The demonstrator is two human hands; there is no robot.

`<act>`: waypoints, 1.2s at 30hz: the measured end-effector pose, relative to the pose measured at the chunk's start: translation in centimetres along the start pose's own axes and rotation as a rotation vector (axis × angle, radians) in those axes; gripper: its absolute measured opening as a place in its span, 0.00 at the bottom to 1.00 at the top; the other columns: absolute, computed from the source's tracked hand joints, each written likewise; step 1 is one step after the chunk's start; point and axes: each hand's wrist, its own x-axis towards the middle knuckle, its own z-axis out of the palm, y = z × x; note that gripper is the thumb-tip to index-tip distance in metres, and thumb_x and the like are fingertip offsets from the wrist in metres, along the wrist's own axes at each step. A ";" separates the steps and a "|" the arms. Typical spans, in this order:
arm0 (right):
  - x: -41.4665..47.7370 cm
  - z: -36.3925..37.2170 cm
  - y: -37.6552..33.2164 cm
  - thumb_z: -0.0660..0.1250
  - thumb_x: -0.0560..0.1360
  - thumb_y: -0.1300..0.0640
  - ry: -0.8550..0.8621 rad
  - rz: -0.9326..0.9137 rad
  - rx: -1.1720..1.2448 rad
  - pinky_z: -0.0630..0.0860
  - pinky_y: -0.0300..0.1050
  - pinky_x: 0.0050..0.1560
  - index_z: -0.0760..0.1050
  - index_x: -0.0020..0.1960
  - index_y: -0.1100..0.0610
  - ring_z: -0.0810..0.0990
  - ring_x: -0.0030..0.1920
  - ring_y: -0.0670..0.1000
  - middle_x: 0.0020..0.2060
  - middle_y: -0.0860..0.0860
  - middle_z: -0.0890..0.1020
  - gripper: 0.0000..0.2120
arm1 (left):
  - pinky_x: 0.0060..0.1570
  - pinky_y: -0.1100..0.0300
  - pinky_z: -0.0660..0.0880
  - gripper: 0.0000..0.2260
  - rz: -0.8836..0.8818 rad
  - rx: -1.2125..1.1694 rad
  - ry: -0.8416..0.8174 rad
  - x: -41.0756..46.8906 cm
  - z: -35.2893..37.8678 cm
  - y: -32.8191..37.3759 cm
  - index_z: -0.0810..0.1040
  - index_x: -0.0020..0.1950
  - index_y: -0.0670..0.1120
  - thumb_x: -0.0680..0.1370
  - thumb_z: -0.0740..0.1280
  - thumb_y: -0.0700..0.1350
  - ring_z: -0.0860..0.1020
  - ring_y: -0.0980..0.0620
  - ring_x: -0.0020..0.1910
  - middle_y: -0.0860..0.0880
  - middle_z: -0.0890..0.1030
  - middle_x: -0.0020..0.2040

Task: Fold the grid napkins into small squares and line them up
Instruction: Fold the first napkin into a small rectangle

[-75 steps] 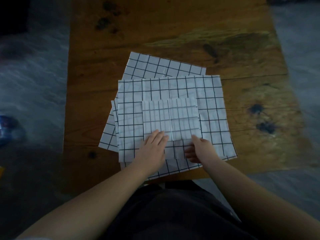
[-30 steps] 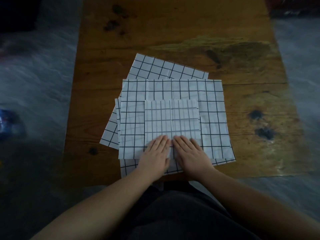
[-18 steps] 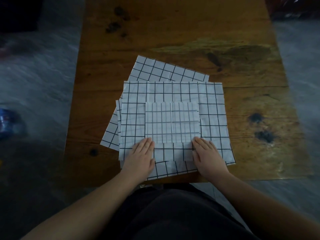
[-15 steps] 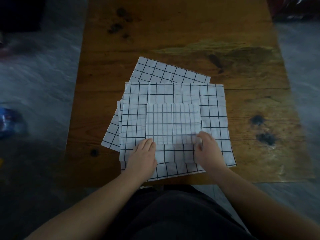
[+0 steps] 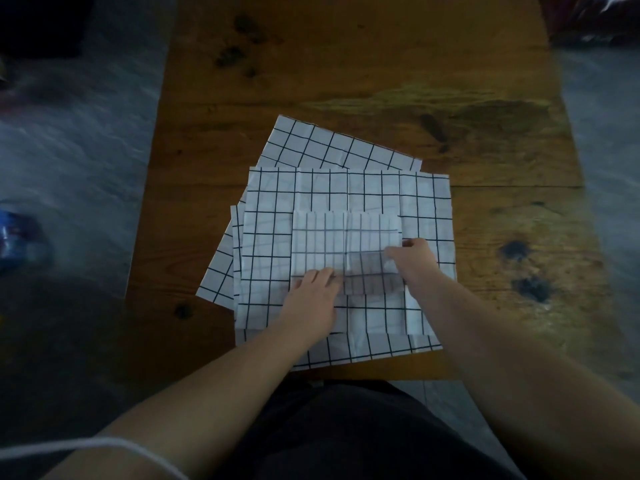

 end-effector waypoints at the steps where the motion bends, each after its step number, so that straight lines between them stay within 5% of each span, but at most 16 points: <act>1: 0.2 -0.2 -0.1 0.69 0.75 0.60 -0.017 0.031 -0.007 0.67 0.44 0.33 0.69 0.45 0.55 0.68 0.32 0.51 0.33 0.51 0.69 0.08 | 0.75 0.45 0.59 0.28 -0.004 0.009 -0.006 0.0 0.1 -0.1 0.60 0.79 0.49 0.80 0.63 0.44 0.58 0.47 0.75 0.49 0.59 0.78; 7: -0.5 -1.2 0.4 0.74 0.75 0.56 -0.176 0.208 0.059 0.69 0.46 0.33 0.76 0.59 0.60 0.69 0.34 0.51 0.35 0.53 0.71 0.16 | 0.76 0.46 0.55 0.26 0.022 0.030 0.027 -0.1 0.0 -0.9 0.62 0.78 0.49 0.80 0.63 0.45 0.57 0.47 0.76 0.48 0.61 0.78; 12: -3.7 -0.8 1.8 0.73 0.76 0.58 -0.210 0.283 0.325 0.66 0.41 0.28 0.75 0.56 0.59 0.68 0.29 0.48 0.32 0.51 0.69 0.12 | 0.76 0.48 0.57 0.26 0.037 -0.032 0.115 -1.0 -0.6 -1.3 0.61 0.79 0.47 0.80 0.62 0.43 0.58 0.46 0.75 0.46 0.62 0.76; 18: -9.0 1.7 3.3 0.67 0.80 0.59 -0.321 0.362 0.598 0.66 0.42 0.28 0.73 0.47 0.58 0.73 0.28 0.49 0.29 0.52 0.75 0.04 | 0.70 0.51 0.64 0.36 0.050 -0.017 0.073 -3.9 0.7 -0.5 0.53 0.80 0.52 0.78 0.69 0.55 0.61 0.47 0.71 0.49 0.61 0.74; 21: -11.3 3.2 3.6 0.66 0.81 0.59 -0.377 0.327 0.595 0.69 0.42 0.29 0.75 0.50 0.60 0.77 0.29 0.49 0.32 0.53 0.80 0.04 | 0.65 0.52 0.70 0.34 -0.012 -0.116 0.112 -5.4 1.2 -0.5 0.56 0.78 0.53 0.77 0.68 0.59 0.65 0.49 0.68 0.50 0.64 0.71; 27: -13.5 4.8 2.6 0.68 0.81 0.54 -0.399 0.158 0.456 0.79 0.47 0.42 0.78 0.59 0.60 0.83 0.43 0.52 0.46 0.54 0.86 0.11 | 0.40 0.61 0.71 0.02 -0.294 -0.612 0.197 -6.8 0.1 -2.3 0.75 0.51 0.55 0.81 0.65 0.47 0.76 0.54 0.46 0.56 0.77 0.46; 31: -12.8 5.6 1.7 0.64 0.83 0.53 -0.309 -0.027 0.215 0.81 0.52 0.53 0.78 0.54 0.57 0.81 0.48 0.53 0.53 0.56 0.84 0.09 | 0.41 0.60 0.74 0.02 -0.465 -0.716 0.172 -5.4 -1.0 -4.8 0.76 0.54 0.53 0.82 0.65 0.48 0.78 0.58 0.43 0.55 0.80 0.45; 34: -11.6 5.9 2.0 0.61 0.82 0.54 -0.205 -0.239 -0.168 0.78 0.42 0.37 0.78 0.55 0.50 0.80 0.40 0.48 0.49 0.49 0.84 0.07 | 0.49 0.50 0.79 0.06 -0.531 -0.747 0.171 -4.2 -1.5 -6.2 0.76 0.57 0.50 0.81 0.68 0.46 0.79 0.53 0.45 0.52 0.81 0.48; 36: -10.8 5.9 2.6 0.61 0.82 0.55 -0.171 -0.378 -0.390 0.75 0.38 0.35 0.77 0.61 0.47 0.81 0.41 0.45 0.52 0.43 0.81 0.10 | 0.51 0.52 0.78 0.10 -0.552 -0.751 0.201 -3.5 -1.7 -6.6 0.76 0.61 0.47 0.81 0.68 0.43 0.78 0.52 0.47 0.51 0.80 0.51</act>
